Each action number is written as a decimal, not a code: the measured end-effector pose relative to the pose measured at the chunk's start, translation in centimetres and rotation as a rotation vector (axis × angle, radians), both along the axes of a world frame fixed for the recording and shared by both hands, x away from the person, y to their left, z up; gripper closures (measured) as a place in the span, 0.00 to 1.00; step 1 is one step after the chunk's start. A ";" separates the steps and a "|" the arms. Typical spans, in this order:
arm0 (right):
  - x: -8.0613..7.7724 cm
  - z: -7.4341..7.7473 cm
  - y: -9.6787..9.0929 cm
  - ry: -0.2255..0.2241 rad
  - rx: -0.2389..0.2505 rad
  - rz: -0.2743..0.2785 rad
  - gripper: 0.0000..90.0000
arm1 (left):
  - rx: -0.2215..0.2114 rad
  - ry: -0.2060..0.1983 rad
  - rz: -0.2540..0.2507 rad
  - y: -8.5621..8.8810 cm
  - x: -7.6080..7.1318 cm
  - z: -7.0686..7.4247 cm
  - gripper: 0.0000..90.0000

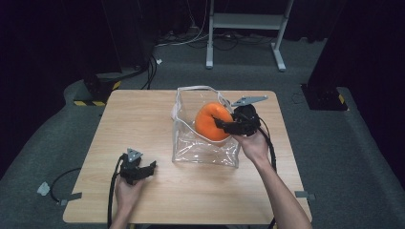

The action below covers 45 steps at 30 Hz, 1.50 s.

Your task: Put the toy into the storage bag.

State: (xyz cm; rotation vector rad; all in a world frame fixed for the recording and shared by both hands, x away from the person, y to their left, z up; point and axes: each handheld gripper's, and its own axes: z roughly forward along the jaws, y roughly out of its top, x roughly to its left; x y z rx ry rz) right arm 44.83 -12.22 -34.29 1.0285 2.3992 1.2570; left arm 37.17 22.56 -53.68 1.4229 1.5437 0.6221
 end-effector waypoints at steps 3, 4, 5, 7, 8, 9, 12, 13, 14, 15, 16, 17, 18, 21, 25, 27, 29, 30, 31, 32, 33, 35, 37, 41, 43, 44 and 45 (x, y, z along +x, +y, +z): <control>0.1 -0.2 0.0 0.005 -0.002 -0.004 0.59 | -0.001 -0.002 0.001 0.0 0.0 0.0 0.31; 0.1 -0.3 0.0 0.009 -0.003 -0.005 0.58 | 0.001 -0.001 -0.001 0.0 0.0 0.0 0.31; 0.1 -0.3 -0.1 0.010 -0.004 -0.005 0.58 | 0.002 -0.001 -0.002 0.0 0.0 0.0 0.31; 0.2 -0.4 -0.1 0.017 -0.003 -0.007 0.56 | 0.001 -0.001 -0.001 0.0 0.0 0.0 0.31; 0.2 -0.5 -0.1 0.020 -0.003 -0.009 0.56 | 0.001 -0.001 0.000 0.0 0.0 0.0 0.31; 0.2 -0.5 -0.2 0.025 -0.002 -0.010 0.55 | 0.000 -0.001 0.000 0.0 0.0 0.0 0.31; 0.3 -0.7 -0.3 0.032 -0.002 -0.015 0.53 | 0.000 -0.001 0.000 0.0 0.0 0.0 0.31; 0.3 -0.7 -0.3 0.035 -0.003 -0.016 0.52 | 0.000 -0.001 0.001 0.0 0.0 0.0 0.31; 0.3 -0.8 -0.3 0.037 -0.004 -0.017 0.51 | 0.000 -0.001 0.002 0.0 0.0 0.0 0.31; 0.3 -0.8 -0.3 0.038 -0.006 -0.017 0.51 | -0.001 -0.001 0.002 0.0 0.0 0.0 0.31; 0.3 -0.8 -0.3 0.039 -0.010 -0.017 0.50 | 0.000 -0.001 0.002 0.0 0.0 0.0 0.31; 0.3 -0.9 -0.3 0.039 -0.011 -0.017 0.50 | 0.000 -0.001 0.002 0.0 0.0 0.0 0.31; 0.4 -0.9 -0.3 0.039 -0.012 -0.015 0.49 | 0.000 -0.001 0.002 0.0 0.0 0.0 0.31; 0.4 -1.0 -0.2 0.040 -0.016 -0.016 0.48 | -0.001 -0.001 0.002 0.0 0.0 0.0 0.31; 0.4 -1.1 -0.3 0.045 -0.017 -0.021 0.45 | 0.000 -0.001 0.002 0.0 0.0 0.0 0.31; 0.4 -1.1 -0.4 0.043 -0.023 -0.025 0.43 | 0.000 -0.002 0.001 0.0 0.0 0.0 0.31; 0.4 -1.2 -0.4 0.041 -0.024 -0.026 0.42 | -0.001 -0.002 0.002 0.0 0.0 0.0 0.31; 0.4 -1.2 -0.5 0.042 -0.022 -0.026 0.42 | -0.001 -0.002 0.002 0.0 0.0 0.0 0.31; 0.4 -1.2 -0.5 0.043 -0.023 -0.027 0.41 | -0.001 -0.002 0.002 0.0 0.0 0.0 0.31; 0.4 -1.2 -0.5 0.043 -0.024 -0.028 0.41 | -0.001 -0.002 0.002 0.0 0.0 0.0 0.31; 0.4 -1.2 -0.5 0.042 -0.026 -0.028 0.40 | 0.000 -0.002 0.001 0.0 0.0 0.0 0.31; 0.4 -1.2 -0.5 0.039 -0.030 -0.031 0.39 | 0.000 -0.002 0.001 0.0 0.0 0.0 0.31; 0.4 -1.3 -0.5 0.035 -0.035 -0.031 0.38 | 0.004 -0.001 -0.002 0.0 0.0 0.0 0.31; 0.3 -1.3 -0.6 0.030 -0.044 -0.035 0.39 | 0.003 -0.002 -0.002 0.0 0.0 0.0 0.31; 0.2 -1.2 -0.8 0.027 -0.029 -0.034 0.43 | 0.003 -0.002 -0.001 0.0 0.0 0.0 0.31; 0.2 -1.2 -1.0 0.030 -0.022 -0.033 0.43 | 0.004 -0.001 -0.002 0.0 0.0 0.0 0.31; 0.2 -1.2 -1.1 0.032 -0.021 -0.035 0.44 | 0.003 -0.002 -0.001 0.0 0.0 0.0 0.31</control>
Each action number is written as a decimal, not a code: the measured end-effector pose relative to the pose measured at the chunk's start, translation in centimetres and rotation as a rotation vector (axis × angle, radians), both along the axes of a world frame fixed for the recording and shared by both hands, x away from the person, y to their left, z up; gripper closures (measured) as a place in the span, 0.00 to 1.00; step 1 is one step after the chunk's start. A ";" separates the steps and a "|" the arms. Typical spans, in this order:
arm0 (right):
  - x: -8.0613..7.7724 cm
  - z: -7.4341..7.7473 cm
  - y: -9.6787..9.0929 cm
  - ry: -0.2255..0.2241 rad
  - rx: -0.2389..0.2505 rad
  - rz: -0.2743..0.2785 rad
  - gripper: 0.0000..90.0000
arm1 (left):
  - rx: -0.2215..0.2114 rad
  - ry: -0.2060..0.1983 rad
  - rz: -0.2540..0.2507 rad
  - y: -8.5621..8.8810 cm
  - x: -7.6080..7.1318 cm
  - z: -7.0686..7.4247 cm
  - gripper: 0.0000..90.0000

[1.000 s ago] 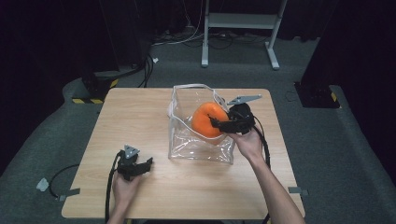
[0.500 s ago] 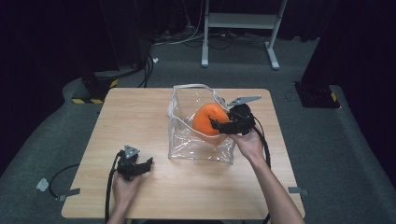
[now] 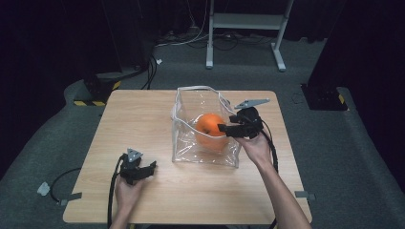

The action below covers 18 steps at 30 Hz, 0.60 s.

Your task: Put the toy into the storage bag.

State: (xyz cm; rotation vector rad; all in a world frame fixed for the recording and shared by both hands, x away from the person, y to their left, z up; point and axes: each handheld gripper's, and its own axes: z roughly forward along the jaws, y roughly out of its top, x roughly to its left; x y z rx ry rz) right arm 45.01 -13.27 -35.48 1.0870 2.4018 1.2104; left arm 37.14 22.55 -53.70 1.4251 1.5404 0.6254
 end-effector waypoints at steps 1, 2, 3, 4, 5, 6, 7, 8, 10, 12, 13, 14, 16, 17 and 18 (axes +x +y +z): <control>0.0 0.0 -0.1 -0.002 -0.004 -0.002 0.44 | 0.001 0.001 -0.001 0.0 0.0 0.0 0.31; 0.0 -0.1 -0.1 -0.002 -0.004 -0.003 0.44 | 0.001 0.000 0.000 0.0 0.0 0.0 0.31; 0.0 -0.1 -0.2 -0.002 0.003 -0.004 0.44 | 0.001 0.000 -0.001 0.0 0.0 0.0 0.31; -0.1 -0.1 -0.3 -0.003 0.008 -0.005 0.44 | 0.001 0.001 -0.001 0.0 0.0 0.0 0.31; -0.1 -0.1 -0.4 -0.002 0.013 -0.004 0.44 | 0.000 0.000 0.000 0.0 0.0 0.0 0.31; -0.1 -0.1 -0.4 -0.003 0.015 -0.004 0.44 | 0.001 0.000 -0.001 0.0 0.0 0.0 0.31; -0.1 -0.1 -0.4 -0.006 0.018 -0.003 0.44 | 0.000 0.000 0.000 0.0 0.0 0.0 0.31; -0.1 -0.1 -0.4 -0.009 0.020 -0.004 0.44 | 0.000 0.000 0.000 0.0 0.0 0.0 0.31; -0.2 -0.1 -0.5 -0.006 0.028 -0.003 0.44 | 0.000 0.000 -0.001 0.0 0.0 0.0 0.31; -0.3 -0.1 -0.6 -0.011 0.037 -0.001 0.44 | 0.001 0.000 -0.001 0.0 0.0 0.0 0.31; -0.3 -0.2 -0.7 -0.013 0.042 -0.001 0.44 | 0.000 0.000 0.000 0.0 0.0 0.0 0.31; -0.4 -0.2 -0.7 -0.012 0.045 -0.001 0.44 | 0.000 0.000 0.000 0.0 0.0 0.0 0.31; -0.4 -0.1 -0.7 -0.015 0.050 0.002 0.44 | 0.000 -0.001 0.000 0.0 0.0 0.0 0.31; -0.4 -0.1 -0.7 -0.019 0.053 0.004 0.44 | 0.000 -0.001 0.000 0.0 0.0 0.0 0.31; -0.5 0.0 -0.7 -0.023 0.055 0.005 0.44 | 0.000 0.000 0.000 0.0 0.0 0.0 0.31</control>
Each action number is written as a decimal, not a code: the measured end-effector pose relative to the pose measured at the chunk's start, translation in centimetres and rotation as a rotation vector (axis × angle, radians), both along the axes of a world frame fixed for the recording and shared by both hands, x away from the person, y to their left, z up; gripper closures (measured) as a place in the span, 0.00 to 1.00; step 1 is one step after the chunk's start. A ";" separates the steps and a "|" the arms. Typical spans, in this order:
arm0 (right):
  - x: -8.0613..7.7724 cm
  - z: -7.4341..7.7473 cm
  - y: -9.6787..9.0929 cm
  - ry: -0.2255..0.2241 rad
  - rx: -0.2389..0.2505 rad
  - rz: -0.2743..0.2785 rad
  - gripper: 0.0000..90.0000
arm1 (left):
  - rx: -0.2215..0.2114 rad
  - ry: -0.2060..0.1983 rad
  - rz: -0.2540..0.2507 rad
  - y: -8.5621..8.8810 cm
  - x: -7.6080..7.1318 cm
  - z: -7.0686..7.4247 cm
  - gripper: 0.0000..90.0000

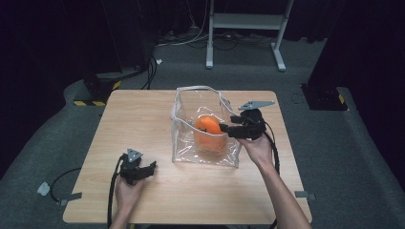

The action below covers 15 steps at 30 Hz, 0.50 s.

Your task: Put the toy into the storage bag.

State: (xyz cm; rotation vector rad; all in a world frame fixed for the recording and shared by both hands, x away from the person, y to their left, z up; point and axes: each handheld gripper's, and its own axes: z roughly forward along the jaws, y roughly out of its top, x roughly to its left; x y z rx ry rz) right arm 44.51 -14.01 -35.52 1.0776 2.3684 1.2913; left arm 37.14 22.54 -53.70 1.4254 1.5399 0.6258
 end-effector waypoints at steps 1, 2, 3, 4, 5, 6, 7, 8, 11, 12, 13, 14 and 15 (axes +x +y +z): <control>-0.1 0.1 0.0 -0.005 0.004 0.003 0.44 | 0.001 0.000 -0.001 0.0 0.0 0.0 0.31; -0.2 0.2 0.0 -0.013 0.006 0.002 0.44 | -0.001 0.000 0.000 0.0 0.0 0.0 0.31; -0.2 0.3 -0.1 -0.017 0.009 0.001 0.44 | 0.000 0.000 0.000 0.0 0.0 0.0 0.31; -0.3 0.4 -0.2 -0.024 0.015 0.000 0.44 | 0.000 0.000 0.000 0.0 0.0 0.0 0.31; -0.4 0.5 -0.3 -0.027 0.020 0.000 0.44 | -0.001 0.000 0.000 0.0 0.0 0.0 0.31; -0.4 0.5 -0.4 -0.029 0.024 -0.002 0.44 | 0.000 0.000 0.000 0.0 0.0 0.0 0.31; -0.4 0.6 -0.5 -0.027 0.028 -0.002 0.44 | 0.000 -0.001 0.000 0.0 0.0 0.0 0.31; -0.4 0.6 -0.7 -0.026 0.032 -0.004 0.44 | 0.000 0.000 0.000 0.0 0.0 0.0 0.31; -0.5 0.7 -0.9 -0.031 0.037 -0.005 0.44 | 0.000 -0.001 0.000 0.0 0.0 0.0 0.31; -0.5 0.7 -0.9 -0.034 0.038 -0.005 0.44 | 0.000 -0.001 0.001 0.0 0.0 0.0 0.31; -0.5 0.7 -0.9 -0.035 0.040 -0.004 0.44 | 0.000 -0.001 0.000 0.0 0.0 0.0 0.31; -0.5 0.7 -0.9 -0.036 0.041 -0.004 0.44 | 0.000 -0.001 0.000 0.0 0.0 0.0 0.31; -0.5 0.7 -0.9 -0.037 0.041 -0.003 0.44 | 0.000 -0.001 0.000 0.0 0.0 0.0 0.31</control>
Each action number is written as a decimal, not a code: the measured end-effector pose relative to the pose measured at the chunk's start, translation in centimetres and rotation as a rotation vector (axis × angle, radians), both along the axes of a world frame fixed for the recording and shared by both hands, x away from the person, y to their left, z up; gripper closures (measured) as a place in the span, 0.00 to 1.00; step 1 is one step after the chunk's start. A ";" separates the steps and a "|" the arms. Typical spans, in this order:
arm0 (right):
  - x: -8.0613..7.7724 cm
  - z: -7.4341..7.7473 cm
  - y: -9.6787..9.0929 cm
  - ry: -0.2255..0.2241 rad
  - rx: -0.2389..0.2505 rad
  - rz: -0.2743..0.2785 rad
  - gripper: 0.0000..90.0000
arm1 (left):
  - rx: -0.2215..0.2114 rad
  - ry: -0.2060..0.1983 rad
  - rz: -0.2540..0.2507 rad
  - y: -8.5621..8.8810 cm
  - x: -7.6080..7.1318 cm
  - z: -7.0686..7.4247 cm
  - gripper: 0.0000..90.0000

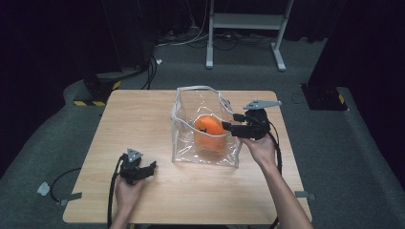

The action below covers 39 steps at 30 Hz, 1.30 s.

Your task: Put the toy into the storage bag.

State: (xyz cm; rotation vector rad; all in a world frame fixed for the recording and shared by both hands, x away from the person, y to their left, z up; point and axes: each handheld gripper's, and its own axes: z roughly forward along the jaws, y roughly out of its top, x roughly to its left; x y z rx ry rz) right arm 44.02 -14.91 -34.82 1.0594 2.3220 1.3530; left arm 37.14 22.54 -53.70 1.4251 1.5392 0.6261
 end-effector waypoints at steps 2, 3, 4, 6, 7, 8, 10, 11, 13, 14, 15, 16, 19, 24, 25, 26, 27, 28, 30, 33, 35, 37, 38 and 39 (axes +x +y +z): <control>0.0 0.0 0.0 -0.001 0.000 0.000 0.44 | -0.001 -0.001 0.000 0.0 0.0 0.0 0.31; 0.0 0.0 0.0 -0.003 0.001 0.001 0.44 | 0.000 0.000 0.000 0.0 0.0 0.0 0.31; -0.1 0.0 0.0 -0.001 0.001 0.000 0.44 | 0.000 0.000 0.000 0.0 0.0 0.0 0.31; -0.1 0.1 0.0 -0.003 0.003 0.002 0.44 | -0.001 0.000 0.000 0.0 0.0 0.0 0.31; -0.1 0.1 0.0 -0.005 0.003 0.002 0.45 | 0.000 0.000 0.000 0.0 0.0 0.0 0.31; -0.1 0.1 0.0 -0.006 0.004 0.002 0.45 | 0.000 0.000 0.001 0.0 0.0 0.0 0.31; -0.1 0.2 0.0 -0.012 0.007 0.003 0.45 | 0.000 0.000 0.000 0.0 0.0 0.0 0.31; -0.2 0.2 -0.1 -0.015 0.009 0.002 0.45 | 0.000 0.000 0.000 0.0 0.0 0.0 0.31; -0.2 0.3 -0.2 -0.014 0.013 0.002 0.45 | 0.000 0.000 0.000 0.0 0.0 0.0 0.31; -0.2 0.3 -0.2 -0.017 0.014 0.002 0.45 | 0.000 0.000 0.000 0.0 0.0 0.0 0.31; -0.3 0.3 -0.2 -0.017 0.015 0.000 0.45 | 0.001 0.002 -0.001 0.0 0.0 0.0 0.31; -0.3 0.3 -0.3 -0.017 0.017 0.001 0.45 | 0.000 0.000 0.000 0.0 0.0 0.0 0.31; -0.4 0.4 -0.4 -0.023 0.023 -0.001 0.45 | 0.001 0.001 0.000 0.0 0.0 0.0 0.31; -0.4 0.5 -0.7 -0.031 0.030 -0.003 0.45 | 0.000 0.000 0.000 0.0 0.0 0.0 0.31; -0.4 0.6 -0.7 -0.033 0.032 -0.004 0.45 | 0.000 0.000 0.000 0.0 0.0 0.0 0.31; -0.5 0.6 -0.8 -0.032 0.034 -0.006 0.45 | 0.000 0.000 0.000 0.0 0.0 0.0 0.31; -0.5 0.6 -0.8 -0.035 0.037 -0.006 0.45 | 0.001 0.000 0.000 0.0 0.0 0.0 0.31; -0.5 0.7 -0.9 -0.037 0.039 -0.007 0.45 | 0.001 0.001 -0.001 0.0 0.0 0.0 0.31; -0.6 0.7 -1.0 -0.043 0.040 -0.008 0.45 | 0.000 0.000 0.000 0.0 0.0 0.0 0.31; -0.7 0.8 -1.1 -0.047 0.043 -0.010 0.45 | 0.001 0.001 0.000 0.0 0.0 0.0 0.31; -0.7 0.9 -1.2 -0.052 0.046 -0.012 0.45 | 0.001 0.000 0.000 0.0 0.0 0.0 0.31; -0.8 0.9 -1.3 -0.053 0.049 -0.014 0.45 | 0.001 0.001 0.000 0.0 0.0 0.0 0.31; -0.8 0.9 -1.3 -0.056 0.050 -0.013 0.45 | 0.001 0.000 0.000 0.0 0.0 0.0 0.31; -0.9 1.0 -1.3 -0.058 0.051 -0.013 0.45 | 0.001 0.001 0.000 0.0 0.0 0.0 0.31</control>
